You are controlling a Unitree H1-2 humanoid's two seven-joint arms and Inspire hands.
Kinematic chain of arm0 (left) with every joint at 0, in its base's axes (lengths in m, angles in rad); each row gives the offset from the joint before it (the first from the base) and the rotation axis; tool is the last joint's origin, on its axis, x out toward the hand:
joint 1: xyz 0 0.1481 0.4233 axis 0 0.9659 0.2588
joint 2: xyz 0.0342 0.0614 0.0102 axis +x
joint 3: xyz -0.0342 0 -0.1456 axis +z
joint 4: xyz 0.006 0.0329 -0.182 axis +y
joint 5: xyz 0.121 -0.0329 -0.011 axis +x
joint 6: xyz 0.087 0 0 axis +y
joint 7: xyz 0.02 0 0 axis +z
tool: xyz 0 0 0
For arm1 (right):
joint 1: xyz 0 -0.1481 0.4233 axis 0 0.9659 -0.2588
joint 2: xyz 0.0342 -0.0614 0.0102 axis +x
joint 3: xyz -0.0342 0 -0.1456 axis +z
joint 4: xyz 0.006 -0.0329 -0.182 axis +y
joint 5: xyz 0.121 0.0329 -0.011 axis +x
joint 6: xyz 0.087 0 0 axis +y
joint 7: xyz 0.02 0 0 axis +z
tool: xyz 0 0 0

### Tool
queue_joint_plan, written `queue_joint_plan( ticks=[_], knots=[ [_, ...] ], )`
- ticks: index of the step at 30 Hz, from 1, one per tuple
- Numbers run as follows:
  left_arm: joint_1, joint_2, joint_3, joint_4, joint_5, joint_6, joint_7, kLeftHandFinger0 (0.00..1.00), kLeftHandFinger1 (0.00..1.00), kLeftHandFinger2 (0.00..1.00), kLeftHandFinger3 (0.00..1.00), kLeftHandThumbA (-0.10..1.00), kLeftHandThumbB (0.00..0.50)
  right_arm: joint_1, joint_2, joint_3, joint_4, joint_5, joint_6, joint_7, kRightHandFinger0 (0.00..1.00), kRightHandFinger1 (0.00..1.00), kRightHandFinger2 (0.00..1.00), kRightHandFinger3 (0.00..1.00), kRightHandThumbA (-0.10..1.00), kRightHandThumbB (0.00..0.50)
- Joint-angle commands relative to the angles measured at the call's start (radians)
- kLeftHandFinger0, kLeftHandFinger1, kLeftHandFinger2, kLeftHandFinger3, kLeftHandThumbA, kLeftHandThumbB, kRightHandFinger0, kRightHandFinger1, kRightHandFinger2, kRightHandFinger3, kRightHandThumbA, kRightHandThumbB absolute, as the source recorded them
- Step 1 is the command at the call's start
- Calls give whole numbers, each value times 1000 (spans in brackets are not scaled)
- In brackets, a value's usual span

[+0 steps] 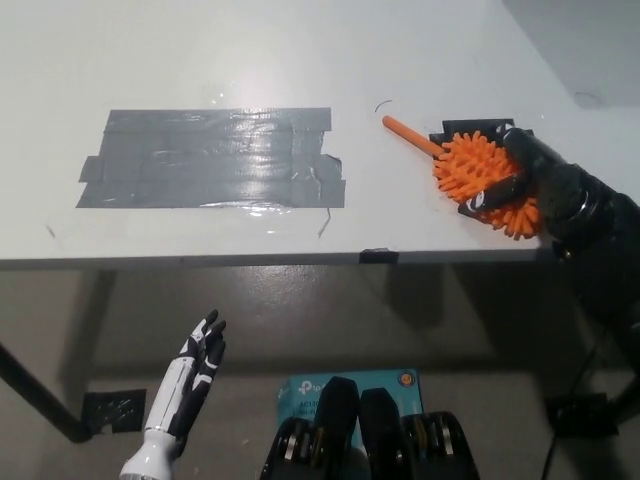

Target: An orange duster is kept infront of the robot in the middle of the table and the robot extends its right arm to grab the duster, picks it up and hands it to a person

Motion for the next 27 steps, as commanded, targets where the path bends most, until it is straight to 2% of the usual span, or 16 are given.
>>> queue_joint_plan(
  ticks=[1, 3, 6, 7, 9, 10, 11, 12, 13, 14, 15, 17, 18, 19, 21, 27],
  knots=[
    [-26, 10, 2, -25, 9, -27, 7, 1000, 1000, 1000, 1000, 927, 220, -40, 0, 21, 27, -10, -36, 8, 1000, 1000, 1000, 1000, 1000, 475],
    [-25, 10, 0, -27, 15, -24, 10, 1000, 1000, 1000, 1000, 922, 211, -39, -3, 25, 27, -10, -32, 20, 1000, 1000, 1000, 1000, 1000, 490],
    [-21, 9, 1, -20, 17, -30, 13, 1000, 1000, 1000, 1000, 911, 209, -49, 1, 38, 63, -10, -29, 37, 1000, 1000, 1000, 1000, 915, 430],
    [-20, 9, 1, -24, 18, -24, 13, 1000, 1000, 1000, 1000, 905, 209, -57, 11, 16, 93, 12, -20, 30, 1000, 1000, 1000, 1000, 704, 320],
    [-19, 9, 2, -27, 17, -22, 12, 1000, 1000, 1000, 1000, 901, 208, -60, 17, 5, 121, 23, -22, 20, 1000, 1000, 1000, 979, 36, 290],
    [-21, 9, 3, -26, 15, -22, 10, 1000, 1000, 1000, 1000, 900, 208, -60, 12, 33, 127, -5, -30, 17, 986, 1000, 981, 860, -73, 262],
    [-23, 10, 3, -25, 13, -22, 8, 1000, 1000, 1000, 1000, 899, 208, -58, 9, 56, 130, -29, -34, 13, 877, 910, 883, 795, -95, 240],
    [-27, 10, 3, -24, 12, -24, 6, 1000, 1000, 1000, 1000, 898, 206, -54, 4, 72, 126, -42, -34, 15, 540, 649, 695, 818, -100, 190],
    [-29, 10, 3, -23, 11, -25, 5, 1000, 1000, 1000, 1000, 897, 205, -51, 1, 77, 123, -43, -35, 15, 476, 598, 660, 820, -100, 182],
    [-29, 9, 3, -24, 9, -24, 4, 1000, 1000, 1000, 1000, 897, 209, -48, -1, 82, 123, -43, -39, 16, 341, 486, 599, 972, -100, 163],
    [-29, 9, 3, -25, 7, -22, 3, 1000, 1000, 1000, 1000, 897, 210, -46, -2, 84, 125, -43, -42, 15, 309, 467, 583, 1000, -100, 161],
    [-29, 11, 2, -22, 3, -24, -2, 1000, 1000, 1000, 1000, 899, 207, -38, -6, 81, 111, -39, -51, 11, 386, 564, 641, 879, -100, 140],
    [-31, 13, 3, -22, 1, -21, -5, 1000, 1000, 1000, 1000, 903, 197, -37, -7, 75, 111, -34, -58, 5, 328, 498, 575, 845, -100, 141],
    [-34, 15, 4, -21, 0, -22, -6, 1000, 1000, 1000, 1000, 911, 193, -42, -4, 68, 117, -29, -59, -2, 301, 475, 522, 676, -100, 147],
    [-35, 16, 4, -15, -5, -29, -9, 1000, 1000, 1000, 1000, 926, 196, -41, -3, 52, 114, -19, -64, -16, 255, 457, 494, 504, -100, 158],
    [-43, 18, 6, -9, -14, -28, -14, 1000, 1000, 1000, 1000, 928, 190, -37, -6, 29, 99, -1, -88, -25, 63, 347, 438, 541, -100, 183]
  ],
)
